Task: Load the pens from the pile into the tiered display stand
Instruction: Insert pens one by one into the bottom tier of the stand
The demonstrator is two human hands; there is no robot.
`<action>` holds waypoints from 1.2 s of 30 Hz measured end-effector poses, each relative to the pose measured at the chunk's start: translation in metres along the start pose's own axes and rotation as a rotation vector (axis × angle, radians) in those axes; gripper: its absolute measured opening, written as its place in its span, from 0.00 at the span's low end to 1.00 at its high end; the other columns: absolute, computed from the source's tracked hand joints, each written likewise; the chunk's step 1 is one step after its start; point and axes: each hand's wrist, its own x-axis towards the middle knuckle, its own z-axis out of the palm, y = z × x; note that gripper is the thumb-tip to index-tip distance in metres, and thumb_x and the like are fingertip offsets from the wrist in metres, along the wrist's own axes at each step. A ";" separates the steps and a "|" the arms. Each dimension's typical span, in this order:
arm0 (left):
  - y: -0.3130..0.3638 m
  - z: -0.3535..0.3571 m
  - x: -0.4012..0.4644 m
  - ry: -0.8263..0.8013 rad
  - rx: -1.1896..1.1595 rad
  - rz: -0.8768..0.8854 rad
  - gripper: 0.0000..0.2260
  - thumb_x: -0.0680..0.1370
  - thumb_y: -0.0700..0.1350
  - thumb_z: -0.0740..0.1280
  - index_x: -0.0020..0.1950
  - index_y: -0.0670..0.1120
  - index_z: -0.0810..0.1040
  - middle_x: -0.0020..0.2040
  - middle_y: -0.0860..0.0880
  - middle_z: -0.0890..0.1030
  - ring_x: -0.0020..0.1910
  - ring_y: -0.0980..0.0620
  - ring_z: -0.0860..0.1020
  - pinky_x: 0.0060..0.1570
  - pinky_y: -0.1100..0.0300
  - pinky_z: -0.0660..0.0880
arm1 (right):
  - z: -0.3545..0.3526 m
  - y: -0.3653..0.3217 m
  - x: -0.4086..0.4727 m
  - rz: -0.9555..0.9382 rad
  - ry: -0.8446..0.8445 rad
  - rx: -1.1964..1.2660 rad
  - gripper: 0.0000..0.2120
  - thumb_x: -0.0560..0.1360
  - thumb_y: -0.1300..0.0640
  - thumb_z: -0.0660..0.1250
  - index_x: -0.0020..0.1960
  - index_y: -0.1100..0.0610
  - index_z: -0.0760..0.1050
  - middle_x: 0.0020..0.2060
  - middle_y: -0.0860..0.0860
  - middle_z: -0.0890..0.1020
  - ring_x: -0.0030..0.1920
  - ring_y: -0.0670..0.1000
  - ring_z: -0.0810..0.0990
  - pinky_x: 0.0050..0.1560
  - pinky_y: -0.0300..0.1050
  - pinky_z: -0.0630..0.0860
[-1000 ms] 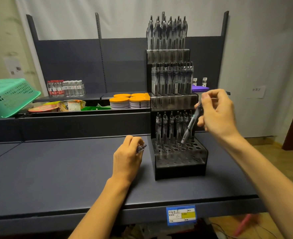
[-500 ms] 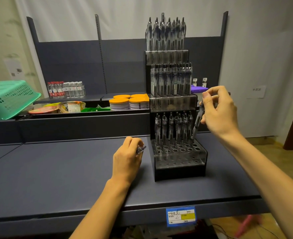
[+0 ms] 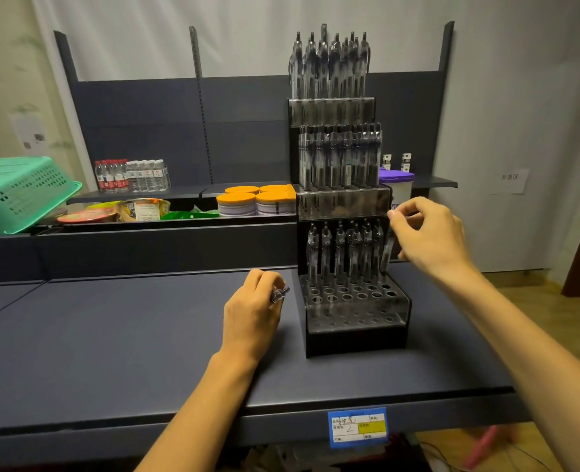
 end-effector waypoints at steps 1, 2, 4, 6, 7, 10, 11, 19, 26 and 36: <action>0.000 0.000 0.000 -0.001 0.002 0.001 0.09 0.69 0.33 0.74 0.42 0.42 0.76 0.39 0.46 0.76 0.29 0.48 0.72 0.25 0.61 0.68 | -0.002 -0.002 0.001 0.016 -0.021 0.003 0.08 0.79 0.52 0.65 0.46 0.56 0.77 0.35 0.49 0.81 0.31 0.52 0.81 0.35 0.44 0.80; 0.000 0.000 0.000 -0.003 0.002 0.003 0.09 0.69 0.33 0.74 0.42 0.42 0.76 0.39 0.46 0.76 0.29 0.48 0.72 0.25 0.61 0.68 | -0.003 -0.004 0.002 0.034 -0.051 0.015 0.07 0.78 0.53 0.65 0.45 0.55 0.78 0.34 0.49 0.81 0.28 0.49 0.80 0.29 0.39 0.78; 0.000 0.000 0.000 -0.005 0.003 0.003 0.09 0.69 0.33 0.74 0.42 0.42 0.76 0.39 0.46 0.76 0.29 0.48 0.72 0.26 0.62 0.67 | -0.005 -0.006 0.003 0.054 -0.129 0.031 0.06 0.77 0.53 0.67 0.44 0.54 0.79 0.33 0.48 0.82 0.23 0.46 0.78 0.23 0.30 0.71; 0.001 -0.001 0.000 -0.005 0.007 0.002 0.09 0.69 0.33 0.74 0.42 0.42 0.76 0.39 0.46 0.76 0.29 0.48 0.72 0.25 0.62 0.67 | -0.003 -0.006 0.000 0.050 -0.187 0.032 0.06 0.77 0.54 0.68 0.43 0.54 0.79 0.32 0.48 0.82 0.22 0.45 0.78 0.23 0.28 0.69; 0.001 -0.001 0.000 -0.008 0.008 0.002 0.09 0.69 0.33 0.75 0.42 0.42 0.76 0.39 0.46 0.76 0.29 0.48 0.72 0.26 0.62 0.67 | -0.003 -0.005 -0.002 0.047 -0.189 0.026 0.06 0.77 0.53 0.68 0.43 0.54 0.79 0.32 0.48 0.83 0.23 0.46 0.79 0.24 0.28 0.70; 0.002 -0.001 0.000 -0.010 0.011 0.003 0.09 0.68 0.33 0.75 0.42 0.42 0.77 0.38 0.46 0.76 0.29 0.49 0.72 0.27 0.64 0.65 | -0.002 -0.006 -0.005 0.041 -0.154 0.004 0.05 0.76 0.52 0.69 0.46 0.54 0.79 0.35 0.49 0.83 0.29 0.48 0.81 0.32 0.37 0.76; 0.002 -0.001 0.000 -0.009 0.011 0.002 0.09 0.69 0.33 0.75 0.42 0.42 0.76 0.38 0.46 0.76 0.29 0.49 0.72 0.27 0.64 0.65 | -0.002 -0.007 -0.007 0.019 -0.127 -0.020 0.05 0.76 0.52 0.69 0.49 0.54 0.79 0.37 0.50 0.83 0.33 0.50 0.81 0.36 0.40 0.77; 0.000 0.000 -0.001 -0.002 0.016 0.016 0.09 0.69 0.34 0.75 0.42 0.42 0.77 0.38 0.46 0.76 0.29 0.48 0.72 0.27 0.64 0.66 | 0.015 -0.032 -0.031 -0.123 -0.164 0.028 0.05 0.74 0.53 0.71 0.44 0.54 0.80 0.35 0.46 0.81 0.37 0.43 0.78 0.39 0.38 0.73; -0.001 0.001 -0.001 -0.013 0.011 0.037 0.09 0.69 0.34 0.75 0.43 0.41 0.76 0.39 0.45 0.76 0.29 0.48 0.72 0.26 0.62 0.68 | 0.047 -0.045 -0.058 -0.200 -0.470 0.049 0.08 0.75 0.49 0.70 0.48 0.53 0.83 0.38 0.46 0.83 0.38 0.41 0.79 0.40 0.33 0.75; -0.005 0.003 -0.002 -0.039 -0.018 0.059 0.09 0.70 0.36 0.74 0.45 0.42 0.76 0.40 0.45 0.77 0.30 0.49 0.74 0.25 0.57 0.76 | 0.064 -0.048 -0.068 -0.235 -0.540 0.020 0.09 0.76 0.49 0.68 0.49 0.53 0.84 0.41 0.47 0.84 0.42 0.45 0.80 0.48 0.50 0.80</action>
